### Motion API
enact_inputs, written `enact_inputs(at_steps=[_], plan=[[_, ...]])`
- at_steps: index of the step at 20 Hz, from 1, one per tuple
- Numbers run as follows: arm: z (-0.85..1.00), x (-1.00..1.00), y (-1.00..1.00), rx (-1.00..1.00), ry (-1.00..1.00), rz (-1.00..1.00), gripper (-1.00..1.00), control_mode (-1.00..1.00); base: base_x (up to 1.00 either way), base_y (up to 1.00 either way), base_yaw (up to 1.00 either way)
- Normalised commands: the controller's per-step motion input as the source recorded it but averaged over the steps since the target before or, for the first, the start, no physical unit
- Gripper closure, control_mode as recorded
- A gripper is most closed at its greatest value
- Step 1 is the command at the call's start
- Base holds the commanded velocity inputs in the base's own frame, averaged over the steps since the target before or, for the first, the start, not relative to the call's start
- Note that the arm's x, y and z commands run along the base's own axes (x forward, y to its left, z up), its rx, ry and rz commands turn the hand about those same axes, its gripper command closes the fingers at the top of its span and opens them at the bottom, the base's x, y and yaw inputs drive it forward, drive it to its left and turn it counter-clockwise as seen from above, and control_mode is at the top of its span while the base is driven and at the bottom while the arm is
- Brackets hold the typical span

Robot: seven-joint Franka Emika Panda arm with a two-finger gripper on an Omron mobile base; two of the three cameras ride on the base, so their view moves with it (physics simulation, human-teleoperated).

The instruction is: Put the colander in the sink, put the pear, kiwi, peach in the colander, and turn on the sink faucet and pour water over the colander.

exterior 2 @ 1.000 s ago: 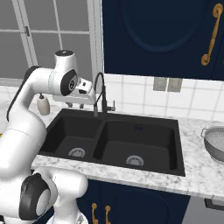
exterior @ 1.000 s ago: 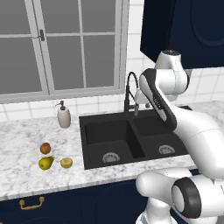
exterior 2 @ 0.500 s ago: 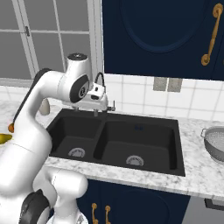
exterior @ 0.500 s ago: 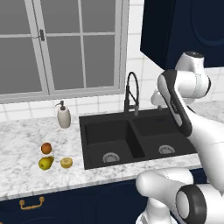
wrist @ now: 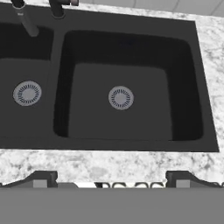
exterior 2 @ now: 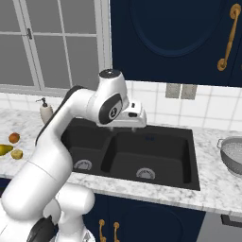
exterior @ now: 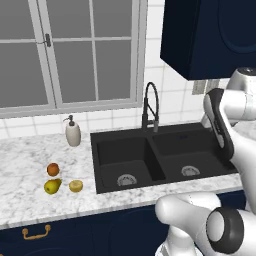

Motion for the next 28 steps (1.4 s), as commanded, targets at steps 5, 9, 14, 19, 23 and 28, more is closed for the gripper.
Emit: enact_inputs(at_steps=[5,9,14,19,23,28], plan=[[-0.13,0.0,-1.0,-0.07,0.0,0.0,-1.0,-1.0,0.0,0.0,0.0],[-0.11,0.0,-1.0,-0.06,0.0,-0.02,-1.0,-1.0,0.0,0.0,0.0],[-0.06,0.0,-1.0,-0.04,0.0,-0.05,-1.0,-1.0,0.0,0.0,0.0],[-0.09,0.09,-1.0,0.0,0.0,-0.04,-1.0,-1.0,0.0,0.0,0.0],[-0.11,0.25,-0.93,0.0,0.0,0.0,-1.0,-1.0,0.0,0.0,0.0],[-0.16,0.49,-0.72,0.0,0.03,0.0,-1.0,-1.0,0.0,0.0,0.0]])
